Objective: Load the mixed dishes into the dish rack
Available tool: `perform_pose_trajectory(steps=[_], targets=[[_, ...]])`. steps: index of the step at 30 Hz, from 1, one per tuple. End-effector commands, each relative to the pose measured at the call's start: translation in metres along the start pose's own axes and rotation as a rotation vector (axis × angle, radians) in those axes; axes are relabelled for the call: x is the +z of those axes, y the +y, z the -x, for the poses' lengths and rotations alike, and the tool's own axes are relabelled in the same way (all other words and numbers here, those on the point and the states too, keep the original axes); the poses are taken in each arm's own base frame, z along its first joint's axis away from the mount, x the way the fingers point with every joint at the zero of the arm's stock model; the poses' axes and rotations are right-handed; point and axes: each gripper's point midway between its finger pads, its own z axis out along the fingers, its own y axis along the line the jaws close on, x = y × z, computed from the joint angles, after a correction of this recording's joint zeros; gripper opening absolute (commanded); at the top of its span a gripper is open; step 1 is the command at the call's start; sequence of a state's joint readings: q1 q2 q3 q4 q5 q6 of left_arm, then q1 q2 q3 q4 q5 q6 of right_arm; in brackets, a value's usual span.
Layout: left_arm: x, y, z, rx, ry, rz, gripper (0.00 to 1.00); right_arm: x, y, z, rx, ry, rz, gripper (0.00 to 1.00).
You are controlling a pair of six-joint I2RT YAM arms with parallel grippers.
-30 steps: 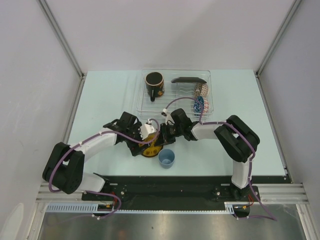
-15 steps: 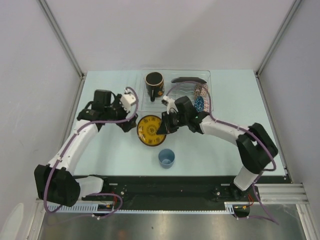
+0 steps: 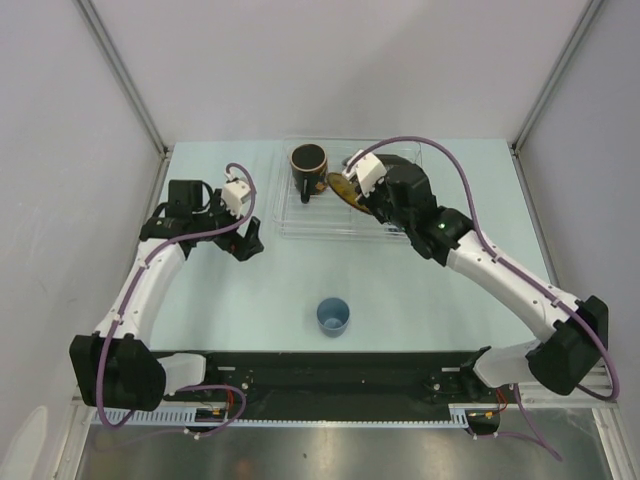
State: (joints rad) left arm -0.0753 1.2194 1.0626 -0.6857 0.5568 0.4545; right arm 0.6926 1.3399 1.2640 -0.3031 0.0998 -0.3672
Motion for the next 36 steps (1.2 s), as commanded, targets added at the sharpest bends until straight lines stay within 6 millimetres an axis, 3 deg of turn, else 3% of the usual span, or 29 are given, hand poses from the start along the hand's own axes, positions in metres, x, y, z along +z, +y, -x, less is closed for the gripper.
perform_pose_trajectory(steps=[1, 5, 10, 22, 36], targets=[[0.003, -0.003, 0.002, -0.042, -0.019, -0.025, 1.00, 0.001, -0.057, -0.015, -0.334, 0.145, -0.264, 0.00], [0.005, -0.003, -0.001, -0.049, -0.015, -0.026, 1.00, 0.012, -0.081, -0.027, -0.459, 0.240, -0.399, 0.00], [0.008, -0.004, -0.007, -0.055, -0.008, -0.033, 1.00, 0.028, -0.088, -0.032, -0.597, 0.255, -0.442, 0.00], [0.012, 0.001, -0.004, -0.058, -0.024, -0.018, 1.00, 0.059, -0.056, -0.077, -0.736, 0.321, -0.221, 0.00], [0.015, 0.006, -0.001, -0.059, -0.034, -0.003, 1.00, 0.076, -0.049, -0.116, -0.765, 0.409, -0.135, 0.00]])
